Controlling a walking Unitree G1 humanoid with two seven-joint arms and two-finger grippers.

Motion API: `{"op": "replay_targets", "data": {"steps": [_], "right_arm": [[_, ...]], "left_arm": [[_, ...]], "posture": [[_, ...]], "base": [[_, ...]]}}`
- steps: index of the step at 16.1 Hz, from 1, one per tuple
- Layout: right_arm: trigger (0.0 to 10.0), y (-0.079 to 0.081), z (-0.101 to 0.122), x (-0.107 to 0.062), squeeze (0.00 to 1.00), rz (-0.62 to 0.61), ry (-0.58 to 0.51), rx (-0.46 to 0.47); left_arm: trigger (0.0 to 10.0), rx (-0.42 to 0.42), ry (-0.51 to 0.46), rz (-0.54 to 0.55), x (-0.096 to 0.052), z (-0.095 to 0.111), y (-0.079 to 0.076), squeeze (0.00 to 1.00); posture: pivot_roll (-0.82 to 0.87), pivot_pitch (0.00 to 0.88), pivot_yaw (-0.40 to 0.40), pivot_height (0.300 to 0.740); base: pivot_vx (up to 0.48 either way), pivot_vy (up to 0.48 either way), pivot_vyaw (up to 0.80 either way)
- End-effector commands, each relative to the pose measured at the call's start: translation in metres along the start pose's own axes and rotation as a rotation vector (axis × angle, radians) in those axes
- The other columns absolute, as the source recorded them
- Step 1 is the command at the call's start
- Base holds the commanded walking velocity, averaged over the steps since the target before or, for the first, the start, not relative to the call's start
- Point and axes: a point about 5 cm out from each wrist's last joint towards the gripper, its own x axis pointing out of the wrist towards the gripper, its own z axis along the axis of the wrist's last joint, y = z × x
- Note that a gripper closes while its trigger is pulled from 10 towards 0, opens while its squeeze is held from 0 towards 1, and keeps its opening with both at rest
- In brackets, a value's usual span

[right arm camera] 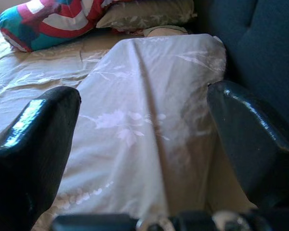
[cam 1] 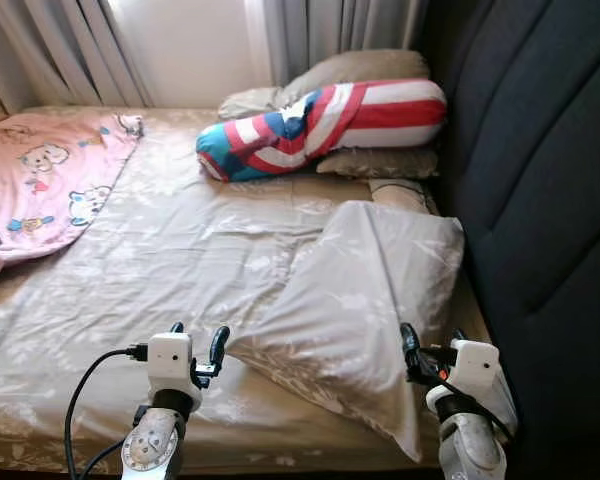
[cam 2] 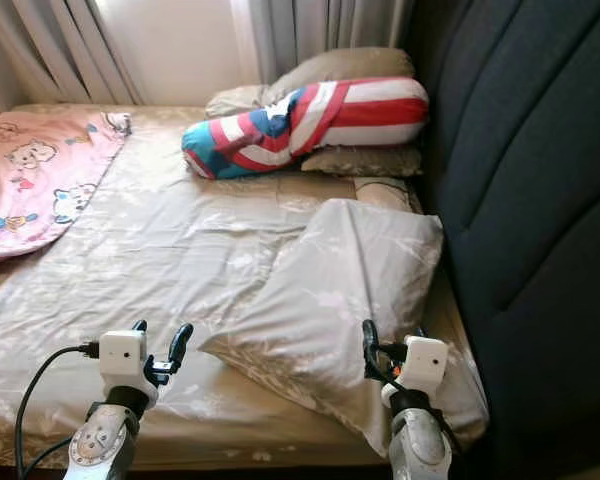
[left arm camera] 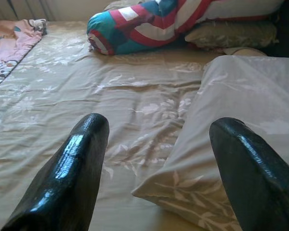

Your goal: Clean up the room

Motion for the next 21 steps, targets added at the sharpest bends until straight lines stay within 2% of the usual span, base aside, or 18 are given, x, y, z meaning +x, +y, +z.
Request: {"op": "replay_targets", "data": {"steps": [1,2,8,14,21], "right_arm": [[10.0,0.004,0.0,-0.001,0.0,0.007,0.005,0.006],[10.0,0.005,-0.001,-0.002,0.0,0.007,0.007,0.008],[10.0,0.007,0.002,0.0,0.0,0.001,0.015,0.011],[10.0,-0.001,0.01,0.006,0.0,-0.02,0.003,-0.002],[10.0,0.001,0.016,0.011,0.0,-0.02,-0.012,-0.005]], "left_arm": [[10.0,-0.005,0.008,0.005,-0.001,0.001,0.002,0.0],[10.0,-0.004,0.009,0.003,-0.001,0.001,0.002,0.0],[10.0,-0.001,0.009,-0.02,-0.001,0.002,-0.003,0.0],[10.0,-0.006,0.015,-0.017,0.002,0.004,-0.006,0.0],[10.0,-0.02,-0.006,-0.004,0.005,0.009,-0.008,0.0]], "posture": [[-0.06,0.0,-0.006,0.74],[-0.06,0.0,-0.005,0.74],[-0.06,0.0,-0.004,0.74],[-0.06,0.0,-0.014,0.74],[-0.05,0.043,-0.02,0.74]], "base": [[0.0,0.48,0.0],[0.0,0.48,0.0],[0.0,0.0,0.0],[0.0,0.0,0.0],[0.0,0.0,0.0]]}}
